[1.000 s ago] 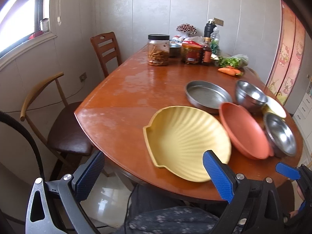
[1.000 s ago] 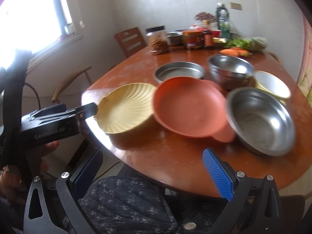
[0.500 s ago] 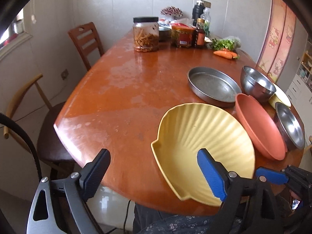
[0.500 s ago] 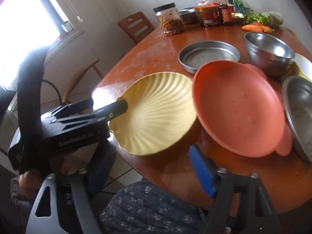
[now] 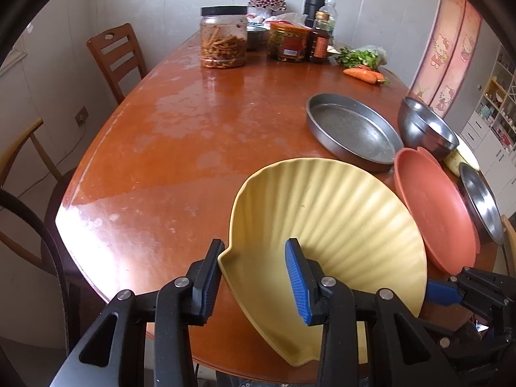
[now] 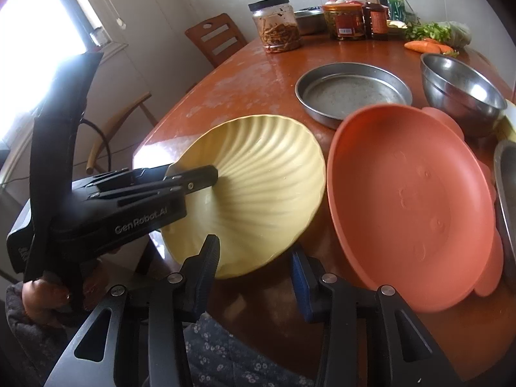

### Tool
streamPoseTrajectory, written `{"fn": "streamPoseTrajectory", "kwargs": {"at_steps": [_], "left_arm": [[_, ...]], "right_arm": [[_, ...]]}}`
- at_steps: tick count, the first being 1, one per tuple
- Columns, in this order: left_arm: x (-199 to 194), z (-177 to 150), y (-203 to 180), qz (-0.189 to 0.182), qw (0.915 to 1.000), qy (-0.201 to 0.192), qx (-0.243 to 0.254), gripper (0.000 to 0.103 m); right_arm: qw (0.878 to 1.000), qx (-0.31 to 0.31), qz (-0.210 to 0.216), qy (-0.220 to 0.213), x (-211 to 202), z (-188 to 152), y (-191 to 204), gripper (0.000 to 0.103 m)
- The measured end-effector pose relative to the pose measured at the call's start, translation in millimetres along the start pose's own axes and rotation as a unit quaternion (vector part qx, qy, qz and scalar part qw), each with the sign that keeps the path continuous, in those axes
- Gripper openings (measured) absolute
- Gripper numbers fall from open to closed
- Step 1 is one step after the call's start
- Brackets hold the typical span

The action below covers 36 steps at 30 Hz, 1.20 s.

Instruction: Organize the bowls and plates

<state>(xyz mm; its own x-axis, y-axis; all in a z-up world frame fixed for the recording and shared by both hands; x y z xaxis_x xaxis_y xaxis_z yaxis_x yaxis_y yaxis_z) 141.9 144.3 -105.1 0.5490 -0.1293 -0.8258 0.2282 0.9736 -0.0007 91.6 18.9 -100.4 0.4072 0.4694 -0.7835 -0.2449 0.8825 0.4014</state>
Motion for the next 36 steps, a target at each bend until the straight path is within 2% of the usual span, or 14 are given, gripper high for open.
{"fn": "streamPoseTrajectory", "kwargs": {"at_steps": [7, 14, 19, 29, 36], "left_arm": [[-9, 9, 32, 0.033, 0.9992, -0.013, -0.021, 0.039], [3, 11, 53, 0.046, 0.9981, -0.004, -0.04, 0.039], [10, 16, 54, 0.04, 0.9984, -0.007, -0.041, 0.039], [17, 24, 57, 0.025, 0.998, -0.004, -0.057, 0.04], [4, 28, 70, 0.042, 0.9951, -0.018, -0.087, 0.054]], "right_arm": [[0.999, -0.022, 0.009, -0.021, 10, 27, 23, 0.044], [0.999, -0.033, 0.007, -0.015, 35, 45, 34, 0.044], [1.0, -0.03, 0.003, -0.006, 47, 48, 31, 0.045], [1.0, -0.024, 0.01, -0.006, 44, 48, 26, 0.047], [0.999, -0.016, 0.019, -0.023, 27, 49, 23, 0.056]]}}
Point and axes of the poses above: each gripper's, at about its wrist camera, not at the fingertips, and x roughly the way its jaws point, y to its left, z to its top, the point moved 8 cm from there along x, roughly the way its jaws point, and after that the axes turned 9 degrees about x, right-handed, at the moved point
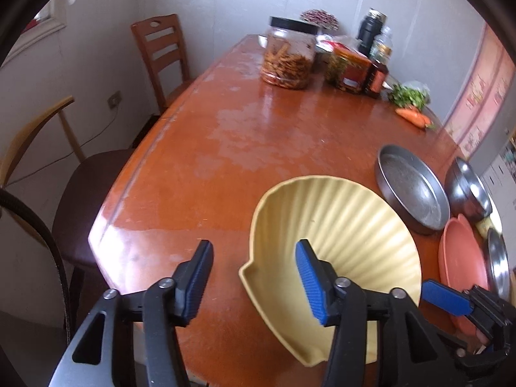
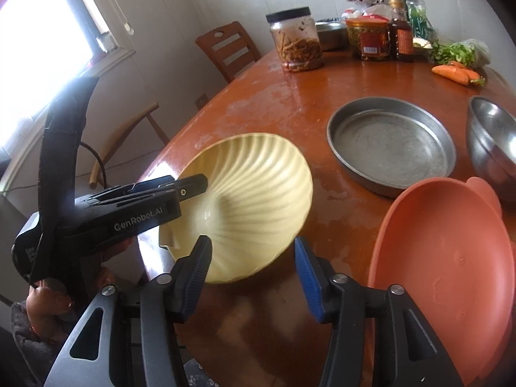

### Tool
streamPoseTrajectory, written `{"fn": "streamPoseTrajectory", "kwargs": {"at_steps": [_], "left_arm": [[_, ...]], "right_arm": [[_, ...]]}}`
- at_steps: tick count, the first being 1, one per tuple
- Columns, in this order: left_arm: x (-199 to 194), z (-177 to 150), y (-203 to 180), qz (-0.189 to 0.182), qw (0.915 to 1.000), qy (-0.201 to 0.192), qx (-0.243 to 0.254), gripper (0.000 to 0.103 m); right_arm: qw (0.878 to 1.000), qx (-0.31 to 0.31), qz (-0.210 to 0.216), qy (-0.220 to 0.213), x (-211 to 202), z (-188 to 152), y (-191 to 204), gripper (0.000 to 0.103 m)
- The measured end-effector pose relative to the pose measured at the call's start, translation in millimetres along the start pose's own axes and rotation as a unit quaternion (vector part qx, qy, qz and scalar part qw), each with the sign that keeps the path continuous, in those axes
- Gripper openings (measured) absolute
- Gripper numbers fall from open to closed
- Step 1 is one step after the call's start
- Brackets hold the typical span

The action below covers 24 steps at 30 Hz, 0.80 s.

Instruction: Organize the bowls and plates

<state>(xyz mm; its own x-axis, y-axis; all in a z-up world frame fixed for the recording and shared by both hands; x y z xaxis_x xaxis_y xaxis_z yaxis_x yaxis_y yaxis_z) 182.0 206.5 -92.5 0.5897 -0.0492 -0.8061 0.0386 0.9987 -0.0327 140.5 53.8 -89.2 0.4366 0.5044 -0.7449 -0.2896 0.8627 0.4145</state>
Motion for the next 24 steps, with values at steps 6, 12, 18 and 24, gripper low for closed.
{"fn": "streamPoseTrajectory", "kwargs": {"at_steps": [6, 12, 18, 24], "left_arm": [[-31, 8, -10, -0.001, 0.9994, -0.034, 0.009, 0.055], [-55, 11, -52, -0.023, 0.9969, -0.055, 0.051, 0.055], [-69, 11, -98, -0.046, 0.9929, -0.065, 0.089, 0.055], [-66, 6, -143, -0.056, 0.989, -0.058, 0.124, 0.055]], "right_arm": [[0.999, 0.0, 0.005, -0.045, -42, 3, -3, 0.061], [0.997, 0.016, 0.001, -0.073, -82, -1, -20, 0.061], [0.995, 0.031, -0.017, -0.097, -117, -16, -42, 0.061], [0.992, 0.058, -0.038, -0.105, -144, -40, -73, 0.061]]}}
Point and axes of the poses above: each gripper's, at about its wrist camera, not at the fingertips, and x roughly the way its jaws point, y to its left, z to its top, the point moved 8 cm from there along x, roughly the way its jaws point, and after that the axes turned 9 degrees about x, right-handed, at the moved point
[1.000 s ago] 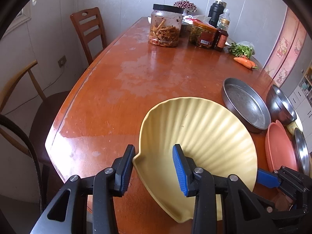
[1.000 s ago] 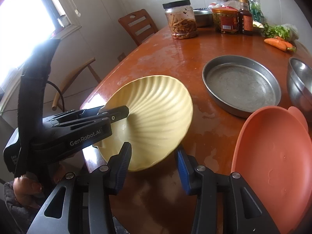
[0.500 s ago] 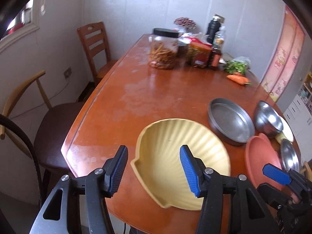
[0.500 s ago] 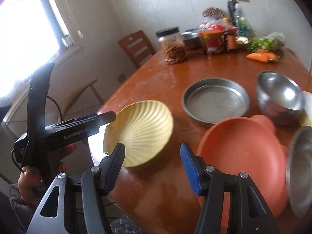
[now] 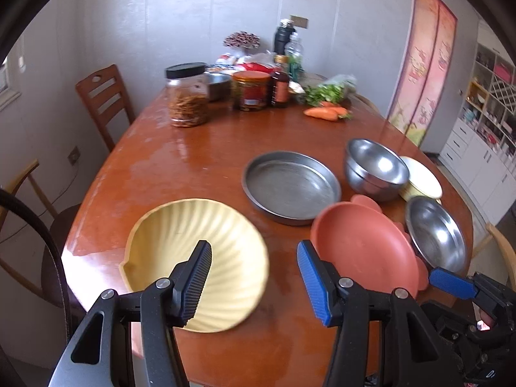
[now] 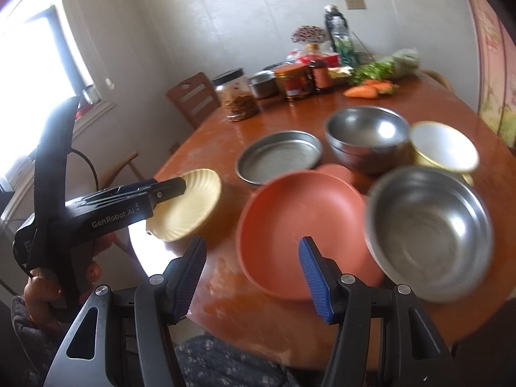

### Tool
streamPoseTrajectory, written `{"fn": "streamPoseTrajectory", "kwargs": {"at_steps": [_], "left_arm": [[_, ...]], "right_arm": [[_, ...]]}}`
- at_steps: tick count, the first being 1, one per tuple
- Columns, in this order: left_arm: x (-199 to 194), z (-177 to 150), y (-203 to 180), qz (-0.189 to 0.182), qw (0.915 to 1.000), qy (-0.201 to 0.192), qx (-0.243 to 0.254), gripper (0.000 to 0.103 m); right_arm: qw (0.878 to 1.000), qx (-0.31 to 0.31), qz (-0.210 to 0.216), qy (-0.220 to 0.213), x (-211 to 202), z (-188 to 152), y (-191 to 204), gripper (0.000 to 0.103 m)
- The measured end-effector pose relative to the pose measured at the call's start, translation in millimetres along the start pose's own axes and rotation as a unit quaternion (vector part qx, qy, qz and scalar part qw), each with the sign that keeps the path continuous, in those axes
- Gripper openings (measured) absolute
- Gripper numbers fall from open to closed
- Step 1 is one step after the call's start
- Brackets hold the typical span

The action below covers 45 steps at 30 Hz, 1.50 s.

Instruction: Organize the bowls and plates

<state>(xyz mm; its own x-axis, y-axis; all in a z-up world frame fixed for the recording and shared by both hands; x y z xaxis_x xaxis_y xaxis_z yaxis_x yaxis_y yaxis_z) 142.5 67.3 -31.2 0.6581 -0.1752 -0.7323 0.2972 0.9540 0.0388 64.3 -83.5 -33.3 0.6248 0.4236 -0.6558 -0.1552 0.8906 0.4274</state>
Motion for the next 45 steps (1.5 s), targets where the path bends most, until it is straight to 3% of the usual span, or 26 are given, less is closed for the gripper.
{"fn": "streamPoseTrajectory", "kwargs": {"at_steps": [11, 24, 31, 36, 45], "left_arm": [[31, -3, -52, -0.021, 0.9986, 0.03, 0.038, 0.055], [68, -12, -62, -0.036, 0.9963, 0.062, 0.048, 0.055], [85, -16, -73, -0.077, 0.9933, 0.069, 0.051, 0.053], [82, -16, -75, -0.067, 0.994, 0.057, 0.064, 0.048], [59, -18, -68, -0.063, 0.9949, 0.043, 0.066, 0.048]], "right_arm": [[0.997, 0.067, -0.023, 0.007, -15, -23, -53, 0.061], [0.991, 0.126, -0.043, 0.016, 11, -23, -82, 0.061], [0.994, 0.098, -0.051, 0.007, 27, -19, -75, 0.056], [0.994, 0.084, -0.063, 0.001, 32, -16, -76, 0.052], [0.997, 0.056, -0.045, 0.004, 33, -17, -55, 0.052]]}}
Point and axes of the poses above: each gripper's, at about its wrist camera, not at the fingertips, and x roughly the way its jaws point, y to its left, z to its top, the point moved 8 cm from there along x, roughly the way its jaws point, and after that the axes turned 9 degrees about x, right-handed, at the moved point
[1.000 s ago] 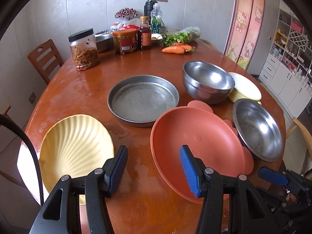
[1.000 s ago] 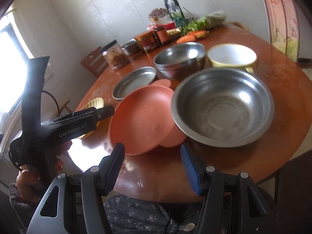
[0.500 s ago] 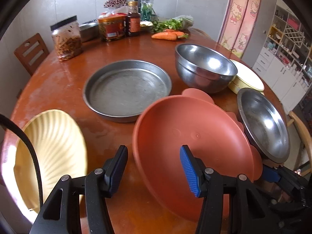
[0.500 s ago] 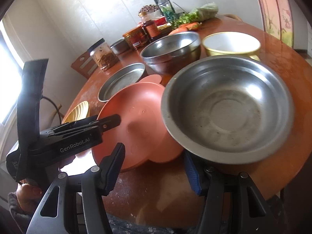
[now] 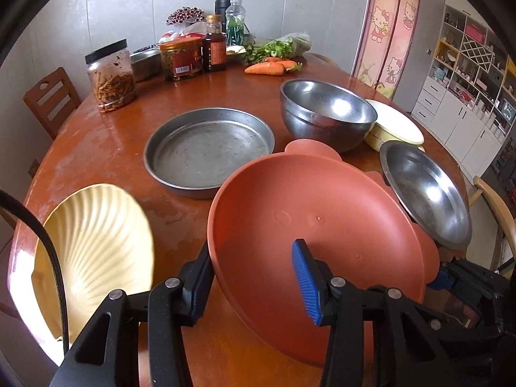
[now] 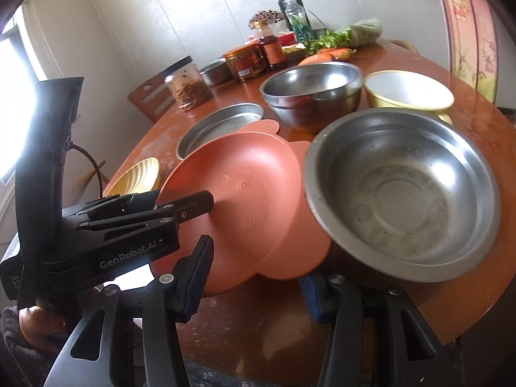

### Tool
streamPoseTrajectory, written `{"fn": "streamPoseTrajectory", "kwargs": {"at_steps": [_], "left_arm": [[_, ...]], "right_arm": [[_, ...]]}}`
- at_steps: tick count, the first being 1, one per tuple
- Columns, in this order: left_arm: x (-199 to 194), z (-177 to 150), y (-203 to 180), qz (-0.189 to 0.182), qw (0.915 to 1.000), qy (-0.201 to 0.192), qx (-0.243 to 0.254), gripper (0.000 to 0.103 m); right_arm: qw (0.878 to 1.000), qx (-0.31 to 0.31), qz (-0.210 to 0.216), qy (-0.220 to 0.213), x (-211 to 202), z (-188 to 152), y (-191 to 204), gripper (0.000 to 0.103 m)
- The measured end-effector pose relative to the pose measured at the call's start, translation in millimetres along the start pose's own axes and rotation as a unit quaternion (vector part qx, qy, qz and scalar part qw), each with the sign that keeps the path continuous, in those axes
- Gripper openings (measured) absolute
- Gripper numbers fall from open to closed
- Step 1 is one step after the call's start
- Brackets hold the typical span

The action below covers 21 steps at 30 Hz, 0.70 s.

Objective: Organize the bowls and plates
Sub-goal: 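Grasp the orange plate rim with the left gripper, then carry the orange plate onto the yellow plate and release it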

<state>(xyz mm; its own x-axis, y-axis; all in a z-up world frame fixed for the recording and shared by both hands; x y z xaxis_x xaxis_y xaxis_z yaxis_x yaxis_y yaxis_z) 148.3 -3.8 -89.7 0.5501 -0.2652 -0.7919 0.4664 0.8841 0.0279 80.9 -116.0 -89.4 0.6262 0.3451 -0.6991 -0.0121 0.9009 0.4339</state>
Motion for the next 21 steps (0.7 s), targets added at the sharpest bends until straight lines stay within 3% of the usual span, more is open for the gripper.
{"fn": "streamPoseTrajectory", "kwargs": {"at_steps": [21], "left_arm": [[-81, -12, 65, 0.059, 0.9946, -0.059, -0.061, 0.048]], "right_arm": [[0.993, -0.096, 0.063, -0.022, -10, 17, 90, 0.051]]}}
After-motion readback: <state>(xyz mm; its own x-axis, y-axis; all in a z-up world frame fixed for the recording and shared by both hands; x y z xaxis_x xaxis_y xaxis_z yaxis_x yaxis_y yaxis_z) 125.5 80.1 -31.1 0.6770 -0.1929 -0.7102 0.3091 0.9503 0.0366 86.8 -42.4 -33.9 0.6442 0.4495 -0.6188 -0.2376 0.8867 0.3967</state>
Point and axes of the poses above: each gripper's, at about its wrist camera, not at the fingertips, and x roughly the way its jaws point, y to its left, z to its top, the point moved 8 cm from there along x, roughly the way its jaws point, and after that the axes turned 9 degrees about x, right-handed, at the moved point
